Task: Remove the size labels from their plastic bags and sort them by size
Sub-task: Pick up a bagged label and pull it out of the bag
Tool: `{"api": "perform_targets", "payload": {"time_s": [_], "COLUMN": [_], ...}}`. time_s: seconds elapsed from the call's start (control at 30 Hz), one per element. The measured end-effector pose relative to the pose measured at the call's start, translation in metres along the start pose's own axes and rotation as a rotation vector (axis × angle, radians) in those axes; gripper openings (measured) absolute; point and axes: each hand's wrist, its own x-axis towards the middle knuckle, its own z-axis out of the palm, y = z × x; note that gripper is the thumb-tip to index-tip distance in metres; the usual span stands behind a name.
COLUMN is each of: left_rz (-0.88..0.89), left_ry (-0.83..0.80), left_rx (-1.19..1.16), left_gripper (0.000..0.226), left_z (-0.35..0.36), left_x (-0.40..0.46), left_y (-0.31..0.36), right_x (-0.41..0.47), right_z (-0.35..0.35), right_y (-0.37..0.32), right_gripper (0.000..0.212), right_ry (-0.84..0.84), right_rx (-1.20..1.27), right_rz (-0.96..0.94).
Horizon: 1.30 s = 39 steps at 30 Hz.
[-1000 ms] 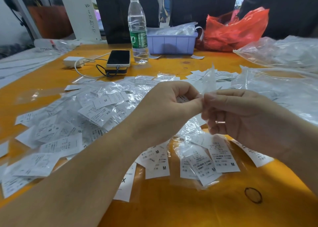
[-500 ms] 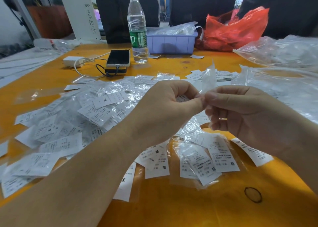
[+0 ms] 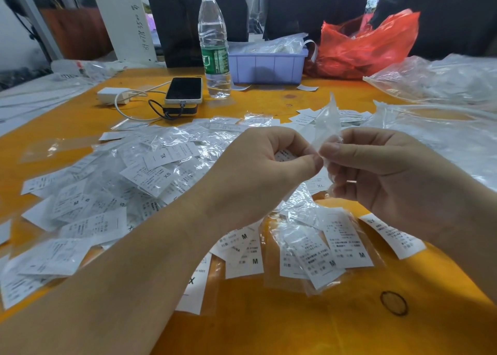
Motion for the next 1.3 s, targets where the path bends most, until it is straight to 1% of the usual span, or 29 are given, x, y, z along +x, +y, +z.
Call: {"api": "perform_targets", "payload": {"time_s": [0.17,0.37,0.47,0.63,0.7,0.8,0.9,1.1,1.23,1.3], "left_rz": [0.013,0.028,0.045,0.058,0.042,-0.002,-0.018,-0.025,-0.011,-0.010], "left_ry": [-0.004,-0.025,-0.016,-0.007,-0.011,-0.014,-0.020,-0.035,-0.041,-0.043], "left_rx": [0.013,0.030,0.026,0.009,-0.038,-0.187,-0.253,-0.263,-0.258,-0.244], "left_gripper": [0.009,0.007,0.007,0.003,0.010,0.024,0.027,0.025,0.039,0.039], "left_z": [0.0004,0.0013,0.0014,0.0014,0.0008,-0.0022,-0.0038,-0.0019,-0.0022,-0.0026], "left_x": [0.0000,0.0001,0.0004,0.0013,0.0024,0.0045,0.0053,0.0053,0.0048,0.0051], "left_y": [-0.0009,-0.0019,-0.0031,-0.0047,-0.0052,-0.0057,-0.0059,-0.0066,-0.0069,-0.0075], "right_x": [0.0009,0.0022,0.0017,-0.0001,0.0000,0.0011,0.0019,0.0013,-0.0004,-0.0005], "right_z": [-0.0004,-0.0016,-0.0016,0.0000,0.0009,0.0016,0.0003,0.0020,0.0045,0.0049], "right_y": [0.0007,0.0022,0.0018,0.0004,0.0004,0.0009,0.0005,-0.0001,0.0013,0.0016], "right_gripper": [0.014,0.012,0.015,0.011,0.011,0.011,0.011,0.012,0.016,0.016], "right_ry": [0.028,0.011,0.005,0.012,0.032,0.082,0.127,0.086,0.046,0.032], "right_rx": [0.000,-0.013,-0.009,-0.028,-0.016,0.029,0.099,0.128,0.104,0.092], "right_rz": [-0.010,-0.005,0.003,-0.007,-0.002,-0.012,-0.033,-0.028,0.008,0.019]}}
